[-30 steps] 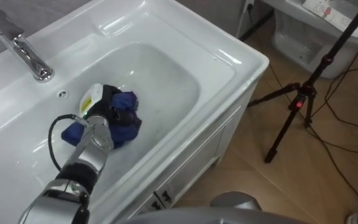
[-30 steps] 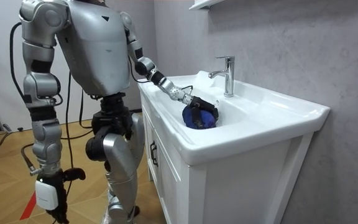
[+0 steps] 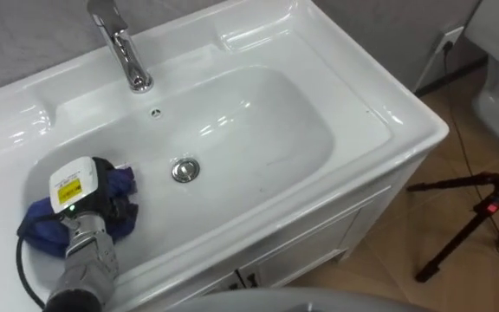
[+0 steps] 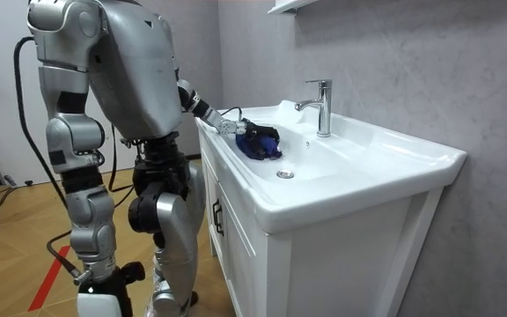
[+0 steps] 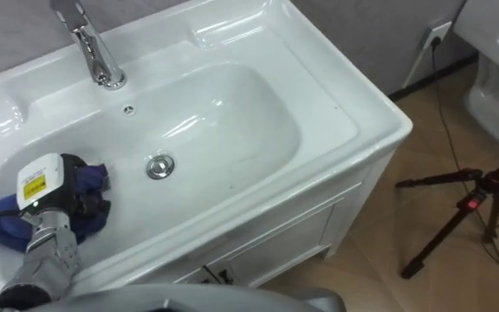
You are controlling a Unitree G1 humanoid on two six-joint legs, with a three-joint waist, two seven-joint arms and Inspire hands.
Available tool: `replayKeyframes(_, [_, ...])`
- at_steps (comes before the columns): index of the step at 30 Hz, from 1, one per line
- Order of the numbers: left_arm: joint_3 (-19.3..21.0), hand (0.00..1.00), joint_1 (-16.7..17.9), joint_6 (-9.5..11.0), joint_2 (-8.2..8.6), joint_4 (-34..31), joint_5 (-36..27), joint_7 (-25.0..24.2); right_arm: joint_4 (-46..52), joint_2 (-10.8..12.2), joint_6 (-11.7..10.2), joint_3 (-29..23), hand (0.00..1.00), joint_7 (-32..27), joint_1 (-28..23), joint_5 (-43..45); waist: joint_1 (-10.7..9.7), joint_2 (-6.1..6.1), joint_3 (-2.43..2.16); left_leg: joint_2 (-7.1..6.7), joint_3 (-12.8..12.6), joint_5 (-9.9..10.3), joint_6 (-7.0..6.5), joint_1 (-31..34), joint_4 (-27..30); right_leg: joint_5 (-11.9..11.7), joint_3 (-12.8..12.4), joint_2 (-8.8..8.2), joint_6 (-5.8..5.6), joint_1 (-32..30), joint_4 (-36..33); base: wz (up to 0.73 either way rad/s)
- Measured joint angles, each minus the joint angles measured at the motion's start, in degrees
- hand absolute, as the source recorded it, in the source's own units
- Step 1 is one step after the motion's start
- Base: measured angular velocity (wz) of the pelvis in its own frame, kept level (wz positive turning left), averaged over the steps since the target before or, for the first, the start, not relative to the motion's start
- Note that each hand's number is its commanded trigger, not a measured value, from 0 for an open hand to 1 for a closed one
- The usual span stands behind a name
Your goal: Wipe basin
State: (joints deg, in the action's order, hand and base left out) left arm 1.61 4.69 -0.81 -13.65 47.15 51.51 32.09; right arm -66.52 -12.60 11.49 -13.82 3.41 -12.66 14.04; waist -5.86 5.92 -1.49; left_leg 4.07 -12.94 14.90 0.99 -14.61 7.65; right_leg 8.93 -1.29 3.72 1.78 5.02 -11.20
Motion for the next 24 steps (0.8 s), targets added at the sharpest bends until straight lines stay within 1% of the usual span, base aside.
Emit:
replayKeyframes(1, [0.00, 1.00, 0.55, 0.00, -0.10, -0.55, 0.00, -0.01, 0.00, -0.11, -0.05, -0.03, 0.00, -0.20, 0.00, -0.01, 0.01, 0.15, 0.02, 0.03, 0.25, -0.01, 0.02, 0.00, 0.00, 0.05, 0.04, 0.04, 0.08, 0.01, -0.03, 0.04])
replayKeyframes(3, [0.00, 1.00, 2.81, 0.00, -0.66, -2.34, 0.00, 0.18, 0.11, -0.63, -0.14, -0.46, 0.00, -0.38, 0.18, -0.10, 0.05, 0.55, 0.07, 0.19, 1.14, -0.14, 0.24, -0.02, 0.01, 0.25, 0.08, 0.23, 0.39, 0.00, -0.24, 0.00])
replayKeyframes(6, [0.00, 1.00, 4.19, -0.01, -0.81, -3.37, 0.00, 0.41, 0.47, -1.22, -0.16, -0.50, 0.00, -0.96, 0.30, -0.23, 0.08, 0.69, 0.15, 0.33, 2.28, -0.33, 0.54, -0.02, 0.03, 0.51, 0.25, 0.27, 0.78, -0.02, -0.46, 0.01])
replayKeyframes(11, [0.03, 1.00, 4.40, -0.18, -0.90, -3.53, 0.03, 0.19, 0.57, -1.45, -0.42, -0.50, 0.00, -1.45, 0.49, -0.22, 0.07, 0.68, 0.15, 0.55, 2.43, -0.51, 0.83, 0.01, 0.08, 0.92, 0.67, 0.23, 1.25, -0.06, -0.80, 0.03])
replayKeyframes(15, [0.04, 1.00, 4.43, -0.52, -0.90, -3.95, -0.04, -0.53, 0.55, -1.44, -0.79, -0.45, 0.00, -1.18, 0.21, -0.27, -0.05, 0.50, 0.18, 0.54, 2.22, -0.56, 0.91, 0.01, 0.10, 1.62, 0.99, 0.05, 1.35, -0.41, -1.78, 0.05])
replayKeyframes(19, [0.04, 1.00, 4.42, -0.56, -0.89, -4.09, -0.02, -0.59, 0.35, -1.32, -1.13, -0.19, 0.00, -1.14, -0.09, -0.74, -0.04, 0.39, 0.22, 0.54, 2.20, -0.56, 0.91, -0.03, 0.10, 1.82, 0.77, 0.06, 1.35, -0.65, -1.84, 0.00])
replayKeyframes(22, [0.03, 1.00, 4.44, -0.82, -0.89, -4.46, -0.02, -0.66, 0.16, -0.93, -2.03, 0.96, 0.00, -1.33, -0.70, -1.22, -0.42, -0.05, 0.25, 0.54, 2.13, -0.56, 0.91, 0.04, 0.08, 2.05, 1.26, -0.05, 1.40, -0.86, -1.88, 0.06])
replayKeyframes(23, [-0.10, 1.00, 4.30, -1.04, -0.91, -4.42, -0.03, -0.66, -0.42, -0.88, -2.13, 1.45, 0.00, -1.33, -0.46, -1.50, -0.80, -0.29, 0.32, 0.46, 2.16, -0.56, 0.92, 0.09, 0.11, 2.34, 1.41, -0.24, 1.40, -1.03, -2.44, 0.14])
replayKeyframes(24, [-0.56, 1.00, 3.96, -1.65, -0.92, -4.29, -0.06, -0.65, -1.35, -0.83, -2.10, 1.55, 0.00, -1.38, -0.35, -1.83, -1.60, -0.52, 0.50, 0.29, 2.12, -0.56, 0.93, 0.09, 0.11, 2.77, 1.30, -0.42, 1.27, -1.24, -2.97, 0.15])
